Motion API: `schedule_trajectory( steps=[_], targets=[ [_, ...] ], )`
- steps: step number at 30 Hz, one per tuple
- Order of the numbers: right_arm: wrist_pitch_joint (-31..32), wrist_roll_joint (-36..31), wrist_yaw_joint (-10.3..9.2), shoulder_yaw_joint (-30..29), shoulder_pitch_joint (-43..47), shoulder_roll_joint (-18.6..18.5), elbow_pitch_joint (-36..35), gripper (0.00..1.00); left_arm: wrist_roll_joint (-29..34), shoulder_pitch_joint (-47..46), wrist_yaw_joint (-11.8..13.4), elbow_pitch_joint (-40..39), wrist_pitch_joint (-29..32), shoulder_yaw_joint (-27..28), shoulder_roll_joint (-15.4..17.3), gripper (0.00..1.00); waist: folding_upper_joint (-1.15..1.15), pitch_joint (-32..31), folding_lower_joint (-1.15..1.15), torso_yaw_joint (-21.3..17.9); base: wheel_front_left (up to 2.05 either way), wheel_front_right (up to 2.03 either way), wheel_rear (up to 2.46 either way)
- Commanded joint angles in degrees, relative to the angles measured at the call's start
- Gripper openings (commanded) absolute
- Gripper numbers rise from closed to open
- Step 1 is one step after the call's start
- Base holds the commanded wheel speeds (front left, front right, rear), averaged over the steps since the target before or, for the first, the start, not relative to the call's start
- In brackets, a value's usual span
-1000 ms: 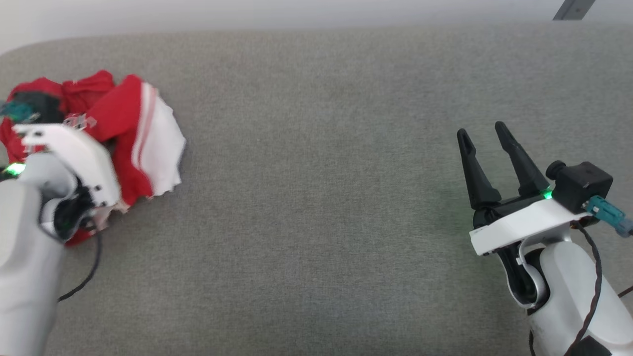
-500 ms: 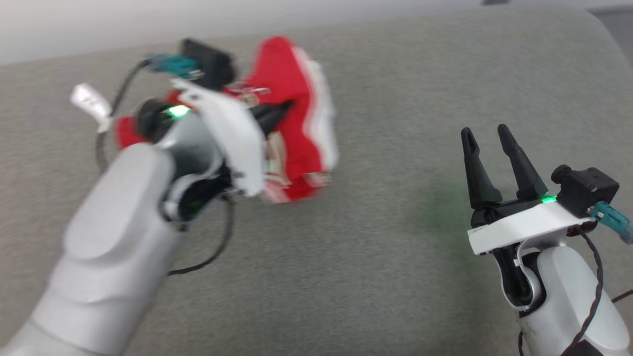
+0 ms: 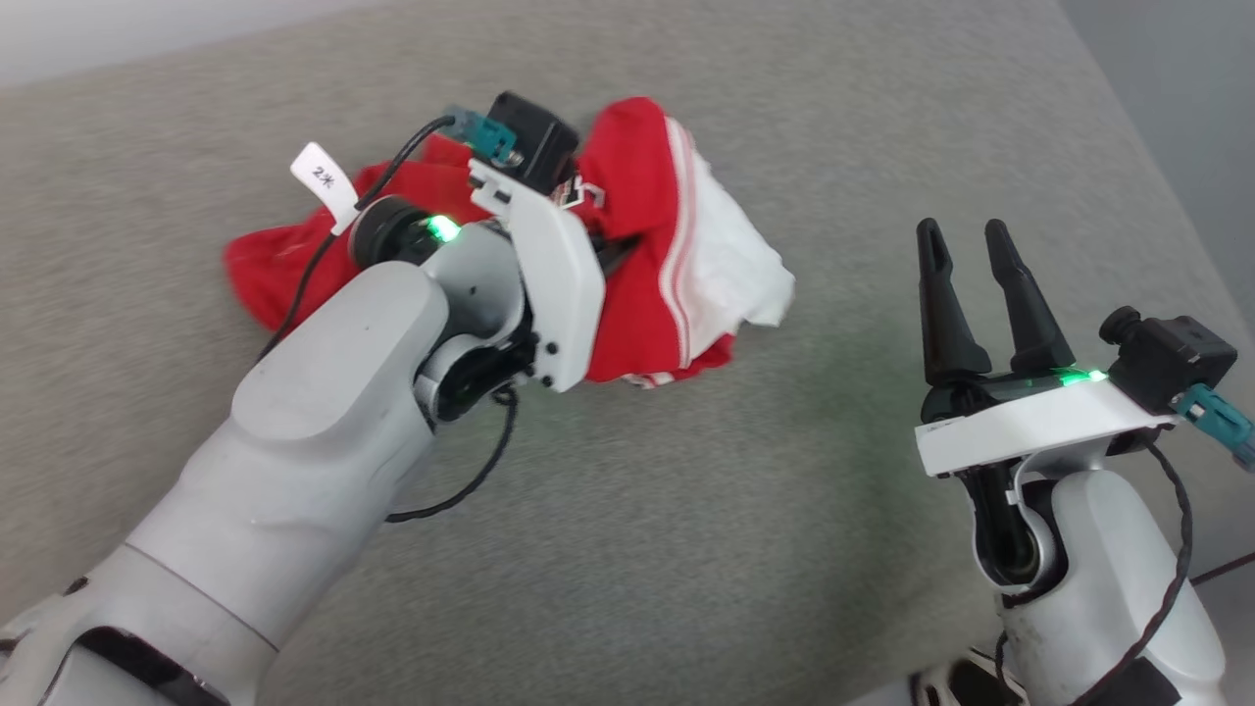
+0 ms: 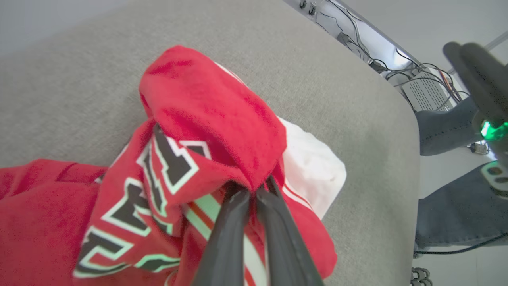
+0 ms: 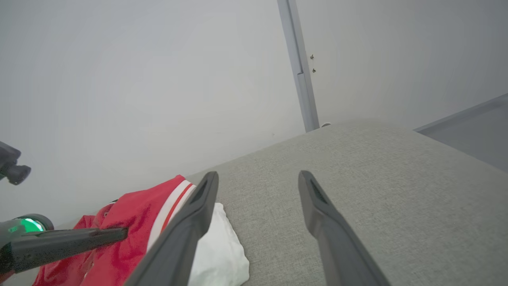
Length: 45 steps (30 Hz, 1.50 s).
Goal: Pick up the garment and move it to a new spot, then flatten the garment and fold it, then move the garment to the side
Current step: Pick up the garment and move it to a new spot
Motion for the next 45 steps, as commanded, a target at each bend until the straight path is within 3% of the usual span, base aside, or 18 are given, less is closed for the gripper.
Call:
schedule_trajectory(
  steps=[1,9,16,17,18,19,20,27,37,45],
  targets=[
    [-0.28,0.47,0.0,-0.14,-0.56,0.83,-0.08,1.0,-0.3,-1.27,-0.07,3.44,-0.81,-1.87,0.59,0.0,0.0,1.78,0.0,-3.29,0.0,0.0,0.0],
    [-0.28,1.18,0.0,-0.71,0.39,1.84,0.11,1.0,0.25,-3.42,0.04,11.79,2.11,-12.08,2.82,0.0,0.0,3.04,0.0,-6.09,0.0,0.0,0.0],
    [-0.29,1.07,0.0,-0.5,0.1,2.26,0.08,1.0,-0.11,-4.3,0.12,15.95,4.35,-20.89,4.55,0.02,0.0,3.64,0.0,-6.03,0.0,0.0,0.0],
    [-0.28,0.93,0.0,-0.58,-0.08,2.28,0.02,1.0,-0.08,-4.65,0.13,16.09,3.41,-21.35,4.61,0.16,0.0,3.6,0.0,-5.74,0.0,0.0,0.0],
    [-0.28,0.77,0.0,-0.69,-0.21,2.29,-0.09,1.0,-0.01,-5.22,0.14,16.1,2.45,-21.65,4.59,0.39,0.0,3.52,0.0,-5.4,0.0,0.0,0.0],
    [-0.28,0.59,0.0,-0.78,-0.26,2.31,-0.15,1.0,0.34,-5.9,0.14,15.94,1.15,-21.94,4.54,0.79,0.0,3.36,0.0,-4.96,0.0,0.0,0.0],
    [-0.28,0.45,0.0,-0.86,-0.3,2.3,-0.21,1.0,0.7,-6.61,0.14,15.75,-0.39,-22.15,4.43,1.0,0.0,3.13,0.0,-4.43,0.0,0.0,0.0],
    [-0.28,-1.14,0.0,-1.7,0.93,-0.21,0.01,1.0,-3.11,-8.47,0.06,12.2,-14.35,-20.79,1.88,1.0,0.0,-0.22,0.0,1.76,0.0,0.0,0.0],
    [-0.28,-2.97,0.0,-1.06,3.2,-5.35,0.91,1.0,-9.47,3.83,0.88,12.27,-31.91,-14.88,2.68,1.0,0.0,-5.58,0.0,10.78,0.0,0.0,0.0],
    [-0.29,-3.41,0.0,-1.48,6.1,-10.46,1.47,1.0,-12.06,15.38,1.95,13.37,-37.03,-5.27,4.36,1.0,0.0,-8.78,0.0,17.71,0.0,0.0,0.0]
  ],
)
